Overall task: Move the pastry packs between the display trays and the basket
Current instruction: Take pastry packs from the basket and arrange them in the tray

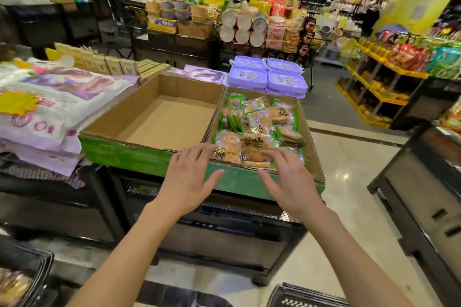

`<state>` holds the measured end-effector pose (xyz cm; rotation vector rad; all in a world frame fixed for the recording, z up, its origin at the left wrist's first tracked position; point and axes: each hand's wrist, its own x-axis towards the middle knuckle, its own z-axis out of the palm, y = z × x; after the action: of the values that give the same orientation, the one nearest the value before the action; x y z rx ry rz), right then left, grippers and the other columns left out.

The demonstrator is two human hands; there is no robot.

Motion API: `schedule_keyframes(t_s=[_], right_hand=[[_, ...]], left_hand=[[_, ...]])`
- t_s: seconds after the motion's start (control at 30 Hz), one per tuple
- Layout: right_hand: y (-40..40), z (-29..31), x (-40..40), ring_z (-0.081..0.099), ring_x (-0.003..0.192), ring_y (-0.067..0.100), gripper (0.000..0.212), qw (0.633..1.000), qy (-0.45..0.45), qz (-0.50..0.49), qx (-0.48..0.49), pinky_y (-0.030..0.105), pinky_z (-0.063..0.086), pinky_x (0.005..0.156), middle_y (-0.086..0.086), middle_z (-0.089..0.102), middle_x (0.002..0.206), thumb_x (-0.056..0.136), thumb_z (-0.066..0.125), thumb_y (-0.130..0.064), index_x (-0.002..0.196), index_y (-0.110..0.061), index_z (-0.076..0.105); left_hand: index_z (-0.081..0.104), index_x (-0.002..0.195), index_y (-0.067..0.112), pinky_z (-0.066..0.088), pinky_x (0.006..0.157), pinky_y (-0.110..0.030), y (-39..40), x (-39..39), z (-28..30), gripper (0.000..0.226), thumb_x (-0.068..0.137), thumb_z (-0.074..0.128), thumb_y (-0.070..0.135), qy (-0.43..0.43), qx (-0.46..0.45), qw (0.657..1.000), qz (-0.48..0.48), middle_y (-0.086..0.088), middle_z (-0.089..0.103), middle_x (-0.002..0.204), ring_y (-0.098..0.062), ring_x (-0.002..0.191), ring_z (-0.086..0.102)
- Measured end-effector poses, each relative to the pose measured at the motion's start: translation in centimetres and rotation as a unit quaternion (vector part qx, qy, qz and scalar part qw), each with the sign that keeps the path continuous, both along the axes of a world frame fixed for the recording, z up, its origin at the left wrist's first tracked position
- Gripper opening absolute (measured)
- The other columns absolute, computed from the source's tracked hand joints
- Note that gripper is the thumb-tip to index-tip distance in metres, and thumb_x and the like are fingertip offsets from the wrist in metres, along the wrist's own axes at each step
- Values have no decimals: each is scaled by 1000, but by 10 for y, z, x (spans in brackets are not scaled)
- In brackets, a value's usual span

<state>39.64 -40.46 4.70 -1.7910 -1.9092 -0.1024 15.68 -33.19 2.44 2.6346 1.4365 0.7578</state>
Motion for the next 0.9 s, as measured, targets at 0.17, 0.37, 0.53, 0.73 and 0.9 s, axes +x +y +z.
schedule_keyframes(t_s=[0.17,0.37,0.53,0.73,0.9], right_hand=[[80,-21,27,48,127,14,47,998,-3,-31,-55,36,46,104,-6,50,140,99,54,-46,140,-23,51],[179,-38,67,46,130,16,47,987,-24,-66,-143,32,43,96,-6,47,142,101,50,-49,143,-29,45],[234,-53,74,46,127,14,53,977,-3,-59,-206,33,42,100,-8,48,139,97,52,-55,143,-30,44],[261,-63,73,54,119,19,58,951,-89,-50,-291,33,46,90,-7,61,126,87,64,-61,135,-30,52],[261,-54,80,60,110,19,38,948,-38,-117,-295,36,47,81,-11,65,108,85,65,-62,109,-34,56]], left_hand=[[40,147,23,40,107,-44,94,22,-11,65,98,34,64,18,-6,999,-25,4,51,144,-19,131,48],[32,153,25,34,115,-42,200,58,-26,65,99,40,62,54,-54,996,-50,5,41,153,-17,140,37],[32,154,26,28,116,-37,264,75,-41,71,97,33,69,75,-75,991,-84,5,37,156,-17,143,33],[35,153,26,14,121,-31,296,84,-70,63,100,35,61,14,-127,984,-123,8,39,155,-12,150,20],[40,149,28,21,124,-46,300,82,-79,55,101,38,57,-6,-127,981,-147,10,45,150,-15,150,22]])
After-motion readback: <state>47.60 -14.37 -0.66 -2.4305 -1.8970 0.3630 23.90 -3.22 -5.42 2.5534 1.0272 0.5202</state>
